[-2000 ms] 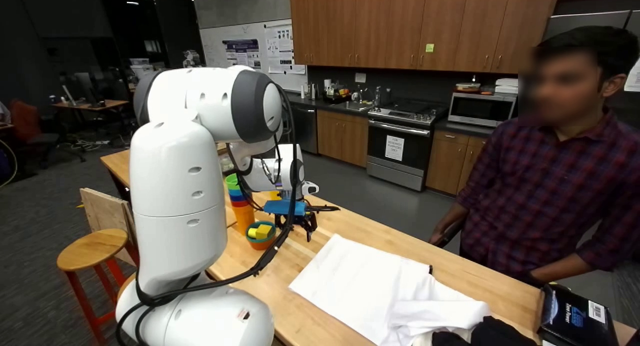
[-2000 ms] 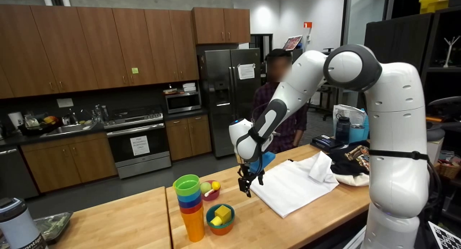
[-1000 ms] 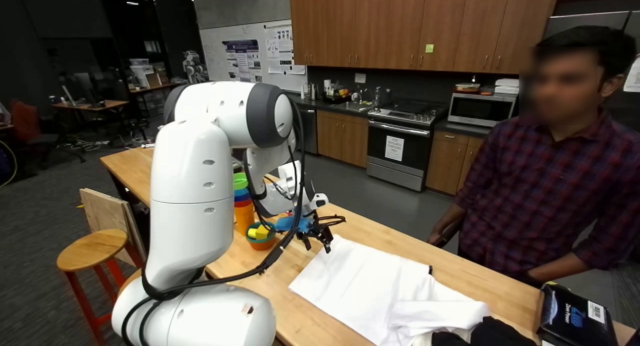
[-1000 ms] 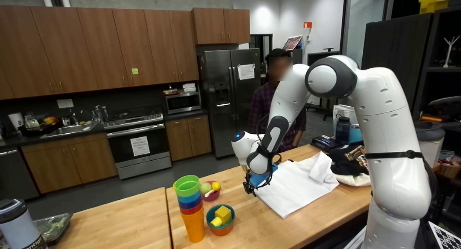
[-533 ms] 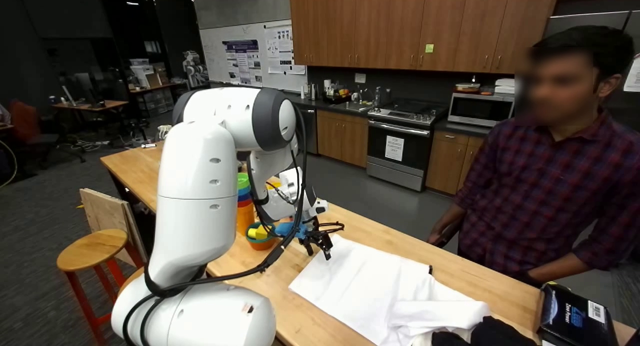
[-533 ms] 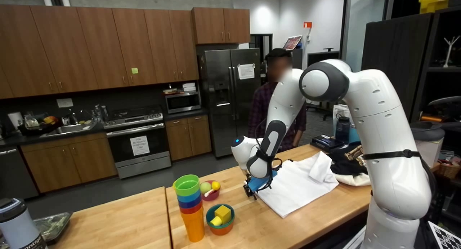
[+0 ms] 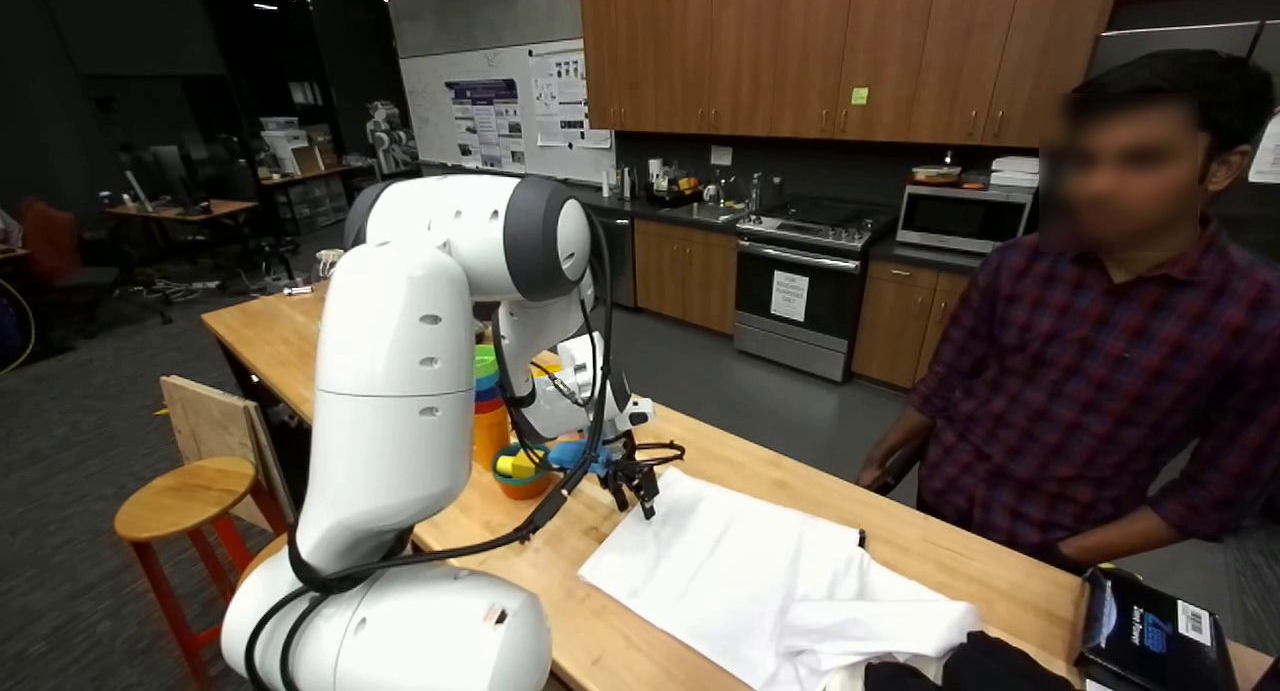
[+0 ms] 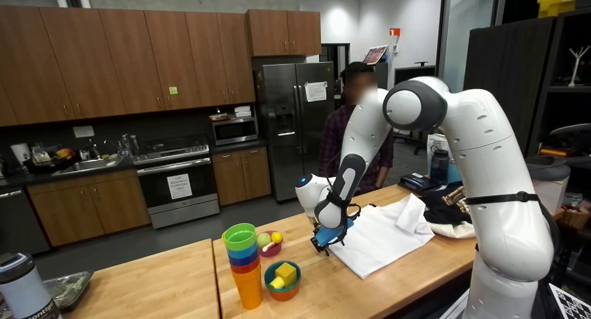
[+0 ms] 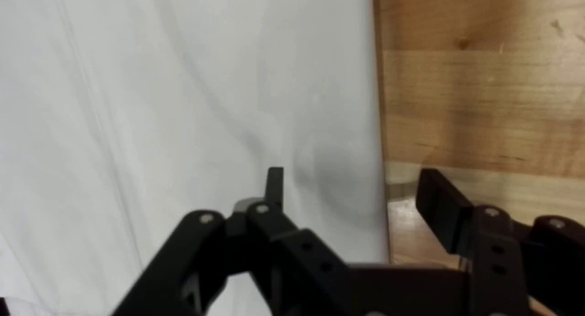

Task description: Fold the white cloth on the table

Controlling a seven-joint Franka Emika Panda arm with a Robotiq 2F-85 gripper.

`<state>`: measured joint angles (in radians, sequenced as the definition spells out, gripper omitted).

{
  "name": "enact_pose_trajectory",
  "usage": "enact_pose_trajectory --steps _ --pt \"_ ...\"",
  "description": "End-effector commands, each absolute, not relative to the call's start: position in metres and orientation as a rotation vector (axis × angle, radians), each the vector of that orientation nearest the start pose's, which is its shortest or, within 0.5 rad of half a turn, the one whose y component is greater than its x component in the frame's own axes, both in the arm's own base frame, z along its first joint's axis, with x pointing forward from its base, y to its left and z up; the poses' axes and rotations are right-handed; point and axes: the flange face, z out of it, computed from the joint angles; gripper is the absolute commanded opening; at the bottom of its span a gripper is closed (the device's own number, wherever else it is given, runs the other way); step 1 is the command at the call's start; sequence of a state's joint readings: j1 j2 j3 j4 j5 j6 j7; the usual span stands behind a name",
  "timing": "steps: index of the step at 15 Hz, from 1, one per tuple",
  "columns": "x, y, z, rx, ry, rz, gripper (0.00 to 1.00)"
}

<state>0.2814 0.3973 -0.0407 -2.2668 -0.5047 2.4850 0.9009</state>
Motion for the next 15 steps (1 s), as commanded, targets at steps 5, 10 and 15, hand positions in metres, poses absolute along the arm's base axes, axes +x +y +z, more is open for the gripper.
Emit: enact_pose_trajectory --steps 5,10,15 --pt "0.509 0.112 0.171 -3.407 0.488 -0.036 0.06" --pt "0.512 0.105 0.176 -3.328 0.583 0.029 0.00" --pt "0.523 0.140 0.232 -3.234 0.376 0.005 0.00"
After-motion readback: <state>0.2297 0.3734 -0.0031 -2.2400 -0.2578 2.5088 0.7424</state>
